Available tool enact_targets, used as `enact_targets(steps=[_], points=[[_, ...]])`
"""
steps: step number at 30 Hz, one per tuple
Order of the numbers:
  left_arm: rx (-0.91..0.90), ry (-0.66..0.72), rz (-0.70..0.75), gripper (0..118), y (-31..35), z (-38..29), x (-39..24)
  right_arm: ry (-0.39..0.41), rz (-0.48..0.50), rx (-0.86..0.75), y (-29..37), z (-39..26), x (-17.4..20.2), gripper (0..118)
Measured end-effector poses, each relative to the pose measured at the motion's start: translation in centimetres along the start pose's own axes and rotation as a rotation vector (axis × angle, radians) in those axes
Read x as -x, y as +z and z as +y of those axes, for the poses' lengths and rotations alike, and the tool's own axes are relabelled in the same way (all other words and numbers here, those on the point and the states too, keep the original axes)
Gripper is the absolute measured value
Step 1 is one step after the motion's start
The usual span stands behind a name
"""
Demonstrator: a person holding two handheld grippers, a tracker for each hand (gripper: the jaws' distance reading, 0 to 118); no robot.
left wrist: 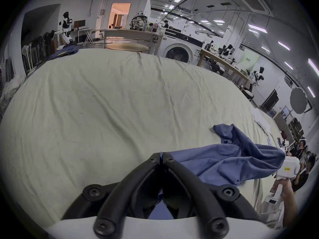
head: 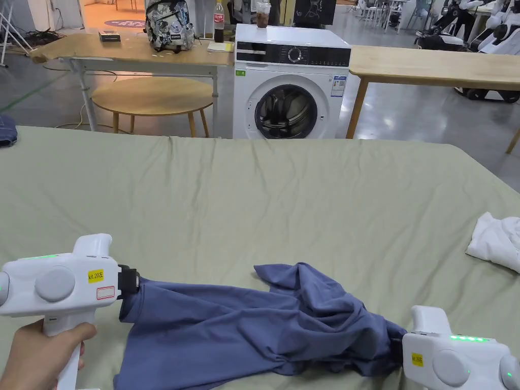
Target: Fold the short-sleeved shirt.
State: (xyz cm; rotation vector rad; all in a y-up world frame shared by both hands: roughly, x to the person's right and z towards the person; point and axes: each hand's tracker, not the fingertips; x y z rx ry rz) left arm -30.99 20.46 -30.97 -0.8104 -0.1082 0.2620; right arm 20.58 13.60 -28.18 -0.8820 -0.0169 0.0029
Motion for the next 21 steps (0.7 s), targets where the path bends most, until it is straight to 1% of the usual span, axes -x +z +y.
enact_targets(steps=[3,5,10,11,13,18,21], points=[[-0.026,-0.01,-0.003,0,0.7,0.8,-0.3,0.07,-0.047,-0.108,2.1,0.9,1.0,1],[-0.04,-0.016,-0.001,0,1.3,1.4,-0.6,0.096,-0.068,-0.183,3.8,2.1,1.6,1],[-0.091,-0.041,0.011,0,3.0,3.7,-1.6,0.119,-0.069,-0.314,5.9,6.3,2.2,1],[-0.102,-0.048,0.013,0,3.4,4.2,-1.7,0.128,-0.068,-0.341,7.1,7.6,3.5,1],[-0.128,-0.07,0.027,0,4.3,5.4,-2.2,0.137,-0.079,-0.373,7.9,9.4,4.2,1],[-0.211,-0.117,0.075,0,7.4,9.2,-2.4,0.141,-0.097,-0.463,10.1,13.8,4.8,1],[-0.258,-0.137,0.112,0,9.5,11.7,-1.8,0.147,-0.111,-0.522,10.7,16.7,4.3,1]])
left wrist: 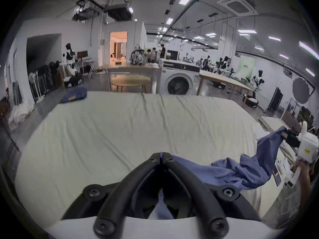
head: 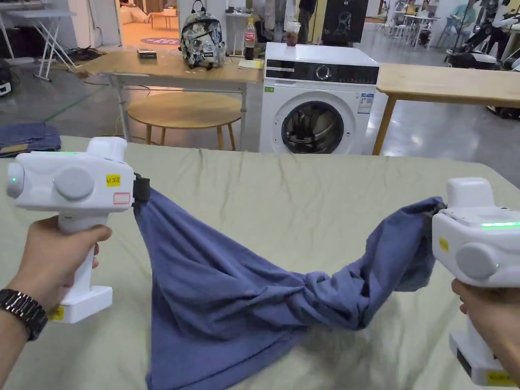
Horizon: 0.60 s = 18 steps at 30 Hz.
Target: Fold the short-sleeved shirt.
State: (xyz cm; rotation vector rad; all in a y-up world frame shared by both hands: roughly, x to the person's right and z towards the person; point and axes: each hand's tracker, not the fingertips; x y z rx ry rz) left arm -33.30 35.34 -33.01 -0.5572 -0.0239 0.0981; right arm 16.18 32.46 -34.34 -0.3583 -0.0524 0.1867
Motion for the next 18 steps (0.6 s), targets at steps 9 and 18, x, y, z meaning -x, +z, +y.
enact_targets(steps=[9,18], points=[[-0.099,0.028,0.166,0,3.6,7.8,6.4,-0.028,-0.094,-0.112,-1.5,8.9,-3.2,1],[-0.151,0.127,0.277,0,4.1,12.6,13.1,-0.071,-0.152,-0.131,-4.3,14.4,-5.8,1]])
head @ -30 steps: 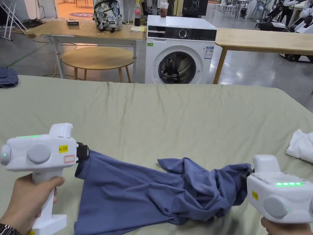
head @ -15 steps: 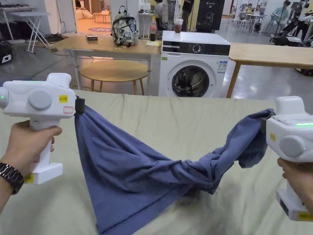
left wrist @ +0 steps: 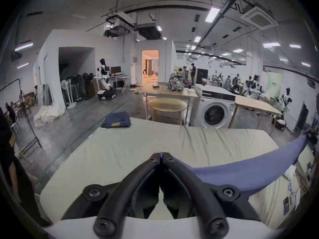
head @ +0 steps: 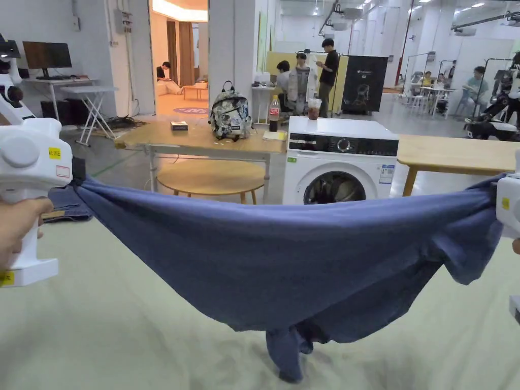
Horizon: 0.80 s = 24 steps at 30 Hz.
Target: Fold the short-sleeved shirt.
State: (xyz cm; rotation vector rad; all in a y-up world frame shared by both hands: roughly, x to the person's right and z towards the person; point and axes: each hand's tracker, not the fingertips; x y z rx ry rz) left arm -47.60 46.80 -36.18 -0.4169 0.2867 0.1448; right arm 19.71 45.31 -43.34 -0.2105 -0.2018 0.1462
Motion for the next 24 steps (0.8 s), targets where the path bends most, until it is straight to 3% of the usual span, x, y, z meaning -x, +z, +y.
enact_targets(steps=[6,12,16,24], points=[[-0.034,-0.02,0.037,0,-1.1,3.6,0.1,0.044,-0.015,-0.032,-3.0,2.7,1.3,1],[-0.079,-0.038,0.069,0,-2.2,6.9,-0.5,-0.014,0.01,-0.039,-5.4,6.1,1.9,1],[-0.1,-0.063,0.071,0,-2.8,8.2,-0.8,-0.008,0.002,-0.074,-6.6,7.5,2.1,1],[-0.074,-0.091,0.056,0,-4.5,3.7,-1.8,0.009,0.003,-0.051,-7.0,2.5,2.7,1]])
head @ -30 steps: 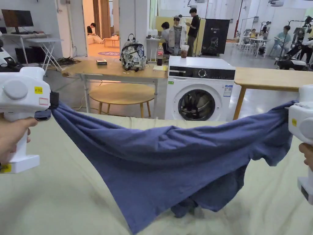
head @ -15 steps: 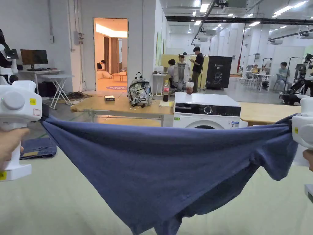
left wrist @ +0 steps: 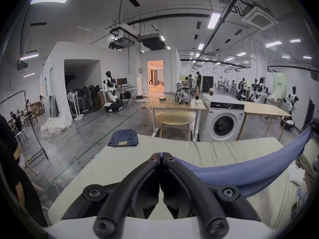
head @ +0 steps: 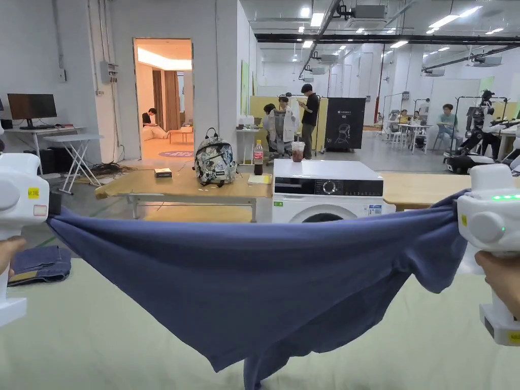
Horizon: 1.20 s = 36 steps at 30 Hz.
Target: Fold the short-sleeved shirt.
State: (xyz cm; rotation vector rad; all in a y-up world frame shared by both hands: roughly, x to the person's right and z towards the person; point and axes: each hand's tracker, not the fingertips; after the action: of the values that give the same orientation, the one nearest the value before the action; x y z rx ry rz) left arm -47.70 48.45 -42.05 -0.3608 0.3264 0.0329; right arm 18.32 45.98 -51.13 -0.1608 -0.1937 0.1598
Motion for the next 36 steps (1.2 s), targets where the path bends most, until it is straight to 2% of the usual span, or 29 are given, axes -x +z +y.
enact_targets(steps=[4,10,12,16,21,28,36], points=[[0.059,0.008,-0.016,0,-0.2,-5.2,-0.1,0.051,-0.006,0.051,1.5,-5.2,0.4,1],[0.12,0.014,-0.03,0,1.1,-13.7,0.5,0.079,0.005,0.133,4.6,-13.0,-0.2,1],[0.134,0.018,-0.041,0,2.4,-16.4,0.8,0.108,0.003,0.161,6.7,-15.5,-0.4,1],[0.164,-0.002,-0.051,0,5.8,-21.9,1.1,0.116,0.021,0.212,10.8,-20.3,-1.4,1],[0.234,0.061,-0.072,0,10.4,-28.9,1.9,0.126,0.035,0.29,15.7,-25.3,-2.4,1],[0.316,0.099,-0.055,0,14.2,-35.7,2.6,0.152,0.059,0.378,20.7,-30.1,-2.8,1],[0.425,0.091,-0.044,0,12.1,-39.8,3.3,0.145,0.083,0.449,21.1,-33.2,-2.9,1]])
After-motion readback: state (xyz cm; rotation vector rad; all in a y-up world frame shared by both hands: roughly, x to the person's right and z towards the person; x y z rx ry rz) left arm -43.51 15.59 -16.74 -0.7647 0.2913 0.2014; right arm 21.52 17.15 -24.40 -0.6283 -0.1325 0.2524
